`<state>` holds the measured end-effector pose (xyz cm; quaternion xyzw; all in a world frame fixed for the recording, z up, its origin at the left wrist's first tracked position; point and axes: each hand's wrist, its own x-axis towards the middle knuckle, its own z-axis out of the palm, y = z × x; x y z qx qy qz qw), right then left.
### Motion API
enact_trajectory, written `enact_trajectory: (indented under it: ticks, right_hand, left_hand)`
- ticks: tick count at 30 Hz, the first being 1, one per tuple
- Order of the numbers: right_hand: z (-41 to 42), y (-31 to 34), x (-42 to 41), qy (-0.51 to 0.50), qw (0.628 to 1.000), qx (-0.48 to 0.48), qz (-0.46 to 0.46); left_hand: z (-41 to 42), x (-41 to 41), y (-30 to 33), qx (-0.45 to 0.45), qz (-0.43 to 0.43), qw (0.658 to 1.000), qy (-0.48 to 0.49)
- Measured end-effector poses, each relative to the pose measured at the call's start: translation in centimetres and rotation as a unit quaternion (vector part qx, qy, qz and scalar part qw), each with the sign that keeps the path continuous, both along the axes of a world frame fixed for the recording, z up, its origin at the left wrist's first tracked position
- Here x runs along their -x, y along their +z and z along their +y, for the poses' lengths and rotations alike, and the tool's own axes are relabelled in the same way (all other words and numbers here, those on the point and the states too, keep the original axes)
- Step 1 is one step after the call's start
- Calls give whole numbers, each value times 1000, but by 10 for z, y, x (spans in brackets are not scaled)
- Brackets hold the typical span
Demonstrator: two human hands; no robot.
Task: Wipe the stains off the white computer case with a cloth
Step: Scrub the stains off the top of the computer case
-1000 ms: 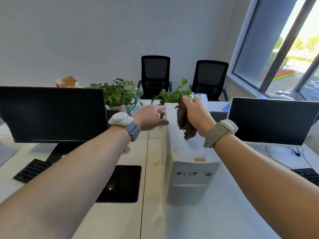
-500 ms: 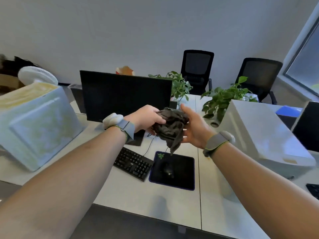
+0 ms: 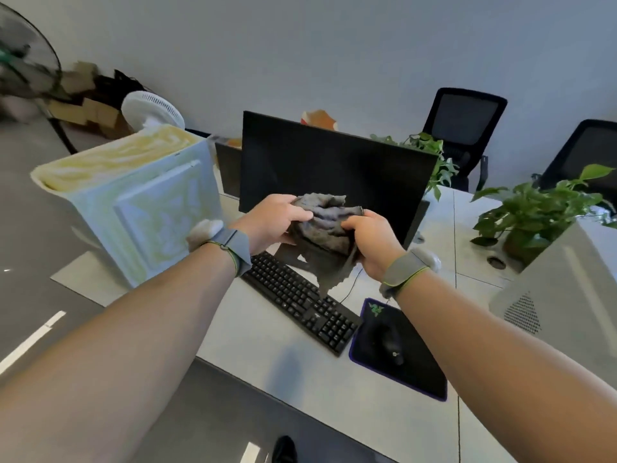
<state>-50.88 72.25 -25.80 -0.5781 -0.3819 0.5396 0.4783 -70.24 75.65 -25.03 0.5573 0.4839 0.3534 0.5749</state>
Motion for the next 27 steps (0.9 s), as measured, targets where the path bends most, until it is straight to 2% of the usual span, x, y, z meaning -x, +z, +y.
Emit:
enact_trajectory:
  ticks: [2,7,9,12,14,19,22,25,27]
  right_hand:
    - [22,-5,24,11,999,18,-27]
    - [86,-15,91,42,997,57,-21]
    - [103,-13,121,78,995,21,-64]
    - [117,-3,164,132,978,-115,-115]
    - [126,4,193,188,970,-146,-53]
    - [140,22,254,211,969,-81,100]
    - [139,34,287,239,959,-60,137]
    - [132,45,327,211,956,-52,198]
    - [126,55,359,190,946,-43,260]
  left_hand:
    - [18,22,-2,-12,-28,998,47]
    - [63,86,5,-21,-5,995,96]
    - [77,112,13,-10,-4,996,94]
    - [91,147,28,-11,-1,997,78]
    - [96,171,37,-4,-32,998,56]
    - [101,245,61,16,-128,991,-39]
    - [101,291,73,12,-147,985,-87]
    - [105,342,74,22,-104,993,-42]
    - [108,379,73,-2,-11,999,32]
